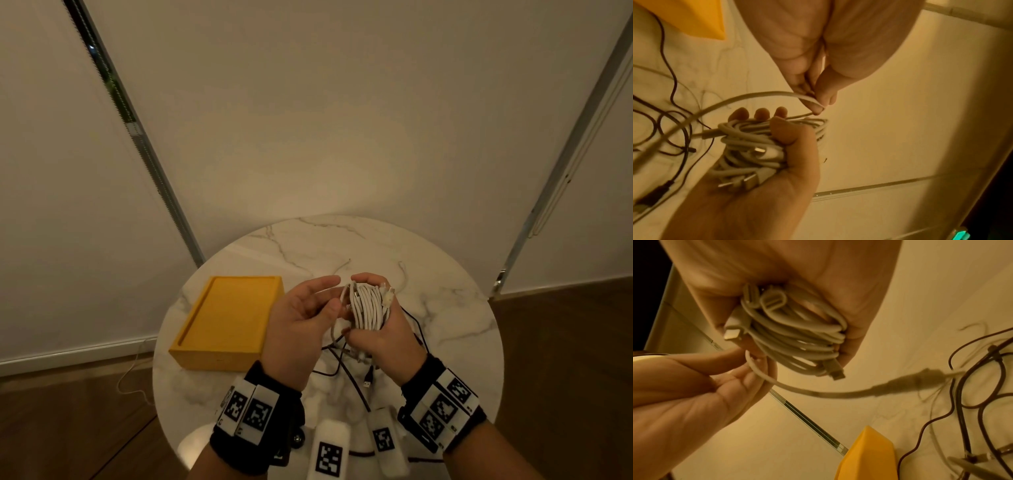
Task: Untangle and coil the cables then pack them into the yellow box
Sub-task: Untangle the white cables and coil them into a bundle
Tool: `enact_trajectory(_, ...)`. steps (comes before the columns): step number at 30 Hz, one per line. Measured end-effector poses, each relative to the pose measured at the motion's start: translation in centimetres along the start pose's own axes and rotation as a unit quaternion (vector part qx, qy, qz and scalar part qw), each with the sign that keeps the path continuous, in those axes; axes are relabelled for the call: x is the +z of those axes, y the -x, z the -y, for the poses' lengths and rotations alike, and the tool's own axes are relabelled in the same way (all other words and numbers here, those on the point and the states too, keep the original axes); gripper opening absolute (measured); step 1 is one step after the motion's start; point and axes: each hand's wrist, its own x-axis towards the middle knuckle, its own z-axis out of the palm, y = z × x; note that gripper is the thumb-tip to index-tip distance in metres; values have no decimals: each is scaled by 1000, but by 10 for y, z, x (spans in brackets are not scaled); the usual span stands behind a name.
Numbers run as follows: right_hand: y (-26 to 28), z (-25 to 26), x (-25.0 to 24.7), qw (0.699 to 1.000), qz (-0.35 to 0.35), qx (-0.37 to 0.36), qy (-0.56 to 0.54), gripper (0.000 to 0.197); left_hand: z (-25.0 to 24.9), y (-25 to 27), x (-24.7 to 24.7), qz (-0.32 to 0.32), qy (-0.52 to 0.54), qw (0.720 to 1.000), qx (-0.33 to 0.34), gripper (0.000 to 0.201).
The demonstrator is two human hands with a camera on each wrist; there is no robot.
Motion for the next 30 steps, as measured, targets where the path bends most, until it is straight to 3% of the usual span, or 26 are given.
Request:
enact_trajectory(5,0,0,0,1000,-17,-8,2,67,-7,-3,-3,9,38,999,-12,28)
enact_trajectory(9,2,8,3,999,38,-9,-37,71,-6,2,-1,28,-21,999,8,28)
enact_trajectory(12,5,13,1,995,88,2,-52,74,-8,2,-4,28,-7,1000,-4,31)
enact_trajectory(22,7,18,-3,988,140,40,-59,84,-13,3,-11,39,-10,998,-43,39)
enact_trajectory(27,7,19,-3,985,155,42,-65,88,-14,5,-9,35,-21,998,-40,37)
enact_trajectory(30,5,17,1,989,125,39,-62,82,-13,6,-7,32,-27,999,-26,36)
